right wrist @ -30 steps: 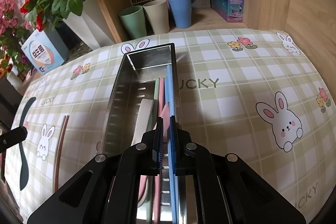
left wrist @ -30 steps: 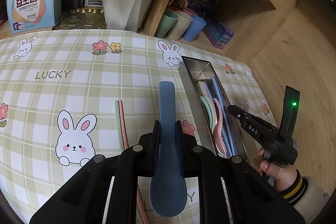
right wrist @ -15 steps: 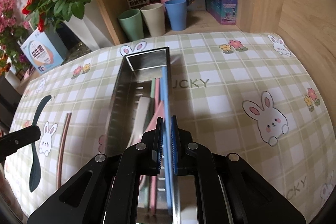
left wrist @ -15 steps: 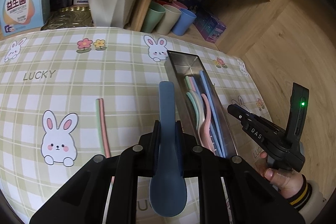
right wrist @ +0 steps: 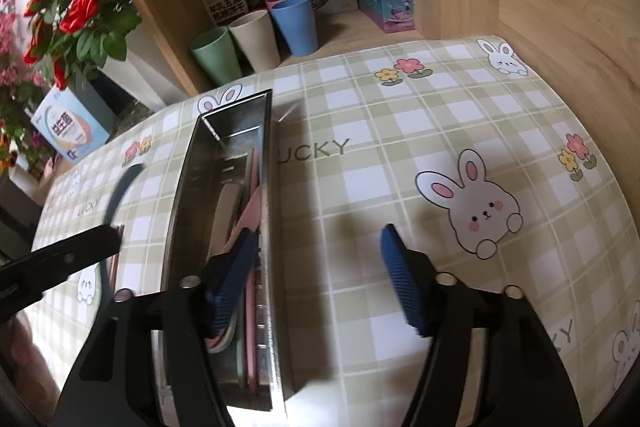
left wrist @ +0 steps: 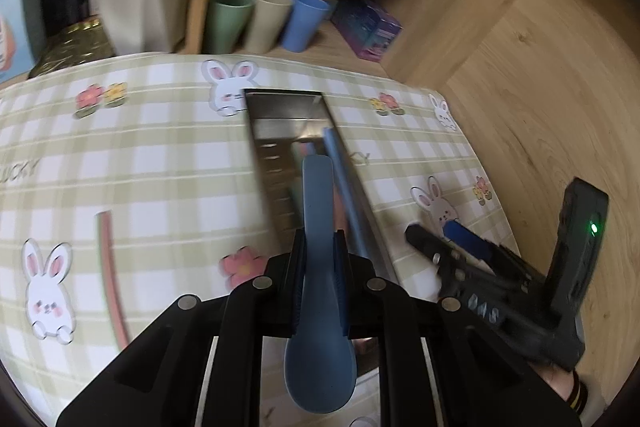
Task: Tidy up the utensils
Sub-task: 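Lower the blue spoon into the steel tray with the left gripper and open, then lower the left gripper onto the green chopstick and close it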
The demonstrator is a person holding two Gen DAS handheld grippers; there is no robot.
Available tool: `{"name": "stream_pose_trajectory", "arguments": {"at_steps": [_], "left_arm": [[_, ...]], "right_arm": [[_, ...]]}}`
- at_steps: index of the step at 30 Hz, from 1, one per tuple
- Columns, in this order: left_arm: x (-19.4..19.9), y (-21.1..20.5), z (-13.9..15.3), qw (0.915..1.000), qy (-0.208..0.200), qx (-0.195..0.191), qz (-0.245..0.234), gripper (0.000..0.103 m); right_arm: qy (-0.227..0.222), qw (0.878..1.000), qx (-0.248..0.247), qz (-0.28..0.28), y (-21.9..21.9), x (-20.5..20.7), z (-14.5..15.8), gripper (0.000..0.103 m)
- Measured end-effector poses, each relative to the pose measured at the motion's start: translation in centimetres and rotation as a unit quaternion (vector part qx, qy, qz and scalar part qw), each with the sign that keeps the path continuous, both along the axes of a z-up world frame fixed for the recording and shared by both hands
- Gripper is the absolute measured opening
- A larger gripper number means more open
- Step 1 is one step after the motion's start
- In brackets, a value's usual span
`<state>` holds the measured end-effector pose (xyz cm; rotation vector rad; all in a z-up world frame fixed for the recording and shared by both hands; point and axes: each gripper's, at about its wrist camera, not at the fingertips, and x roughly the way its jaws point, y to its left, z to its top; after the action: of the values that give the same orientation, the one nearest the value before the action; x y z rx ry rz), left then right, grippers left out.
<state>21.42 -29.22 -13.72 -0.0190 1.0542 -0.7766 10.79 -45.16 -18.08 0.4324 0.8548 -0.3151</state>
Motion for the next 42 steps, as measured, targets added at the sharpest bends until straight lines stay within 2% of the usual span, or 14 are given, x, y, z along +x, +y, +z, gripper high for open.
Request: {"name": "stream_pose_trajectory", "arguments": {"at_steps": [1,2,10,17,24,29,36,42], "left_arm": [[0.0,-0.9,-0.1,1.0,-0.002,0.001,-0.005,0.013],[0.1,-1.6,-0.3,1.0,-0.003,0.003,-0.008,0.013],[0.7,-4.9,-2.5,0.999,-0.007,0.039,-0.017,0.013],[1.6,-5.7,-3.9,0.9978,-0.011,0.065,-0.012,0.014],[2.1,-5.7,-4.5,0.9975,0.002,0.07,-0.014,0.014],[2.0,-5.0,-3.7,0.9982,0.002,0.057,-0.017,0.022],[1.5,-3.0,-1.0,0.9985,-0.023,0.039,-0.03,0.022],[1.5,1.3,1.0,0.9979,-0.048,0.035,-0.025,0.022]], "right_arm": [[-0.003,1.0,0.003,-0.002,-0.3,-0.2,0.0,0.083],[-0.007,1.0,0.006,-0.004,-0.5,-0.4,0.0,0.085],[-0.009,0.999,0.025,-0.018,-2.1,-1.3,-0.6,0.086],[-0.006,0.999,0.029,-0.019,-2.3,-1.4,-1.1,0.086],[-0.002,0.999,0.029,-0.02,-2.1,-1.4,-1.2,0.086],[0.002,0.999,0.025,-0.023,-1.9,-1.5,-0.9,0.086],[0.001,1.0,0.018,-0.02,-0.9,-1.8,0.1,0.086],[-0.002,1.0,0.014,-0.021,0.4,-1.8,0.9,0.086]]}}
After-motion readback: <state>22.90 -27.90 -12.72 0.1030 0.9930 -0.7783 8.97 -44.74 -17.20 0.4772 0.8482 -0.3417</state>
